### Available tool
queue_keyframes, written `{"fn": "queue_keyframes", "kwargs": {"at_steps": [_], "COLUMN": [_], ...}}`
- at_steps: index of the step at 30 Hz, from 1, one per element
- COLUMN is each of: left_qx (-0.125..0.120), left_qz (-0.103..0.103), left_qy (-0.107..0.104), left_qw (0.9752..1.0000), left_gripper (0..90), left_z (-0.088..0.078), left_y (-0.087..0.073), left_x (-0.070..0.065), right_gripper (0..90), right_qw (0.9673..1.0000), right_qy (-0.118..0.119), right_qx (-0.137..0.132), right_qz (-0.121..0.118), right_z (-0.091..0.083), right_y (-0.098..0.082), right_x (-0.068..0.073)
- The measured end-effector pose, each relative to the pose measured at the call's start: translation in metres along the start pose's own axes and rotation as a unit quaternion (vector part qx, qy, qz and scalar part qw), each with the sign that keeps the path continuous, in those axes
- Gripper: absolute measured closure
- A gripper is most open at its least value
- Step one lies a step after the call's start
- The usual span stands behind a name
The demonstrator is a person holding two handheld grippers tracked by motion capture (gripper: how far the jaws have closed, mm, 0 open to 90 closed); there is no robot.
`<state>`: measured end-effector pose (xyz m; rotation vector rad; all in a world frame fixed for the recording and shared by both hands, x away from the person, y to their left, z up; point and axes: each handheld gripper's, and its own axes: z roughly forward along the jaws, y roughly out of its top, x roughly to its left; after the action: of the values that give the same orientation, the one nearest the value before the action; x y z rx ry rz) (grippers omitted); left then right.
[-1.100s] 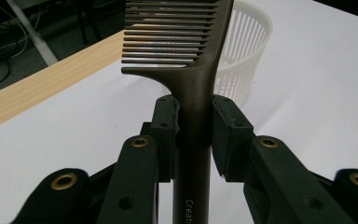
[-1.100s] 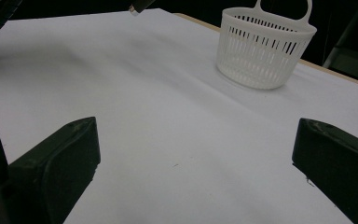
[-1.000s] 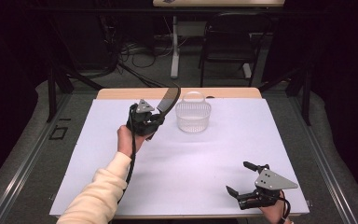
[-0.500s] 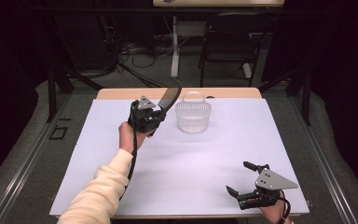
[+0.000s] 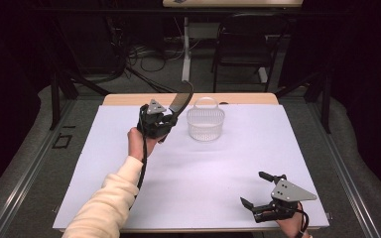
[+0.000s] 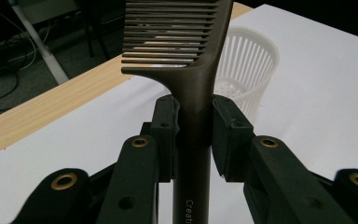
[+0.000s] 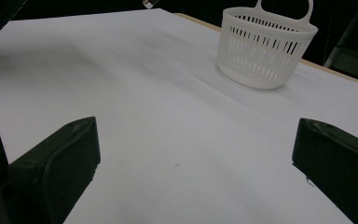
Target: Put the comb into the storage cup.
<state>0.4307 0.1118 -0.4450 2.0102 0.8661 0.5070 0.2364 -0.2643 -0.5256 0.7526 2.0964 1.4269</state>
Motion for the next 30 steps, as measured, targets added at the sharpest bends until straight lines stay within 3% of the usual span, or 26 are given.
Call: {"fn": "queue_keyframes", "kwargs": {"at_steps": [30], "left_qx": [-0.018], "left_qz": [0.001], "left_qy": [-0.002], "left_qw": [0.9998], "left_gripper": [72.3], "left_z": [0.0097], "left_y": [0.0085], "left_x": [0.0000], "right_gripper": [0.2], "right_qw": [1.0000], "right_qy": [0.002], "right_qx": [0.002], "right_qz": [-0.001], "right_z": [-0.0003], "right_y": [0.0000], "right_x": [-0.0002]}}
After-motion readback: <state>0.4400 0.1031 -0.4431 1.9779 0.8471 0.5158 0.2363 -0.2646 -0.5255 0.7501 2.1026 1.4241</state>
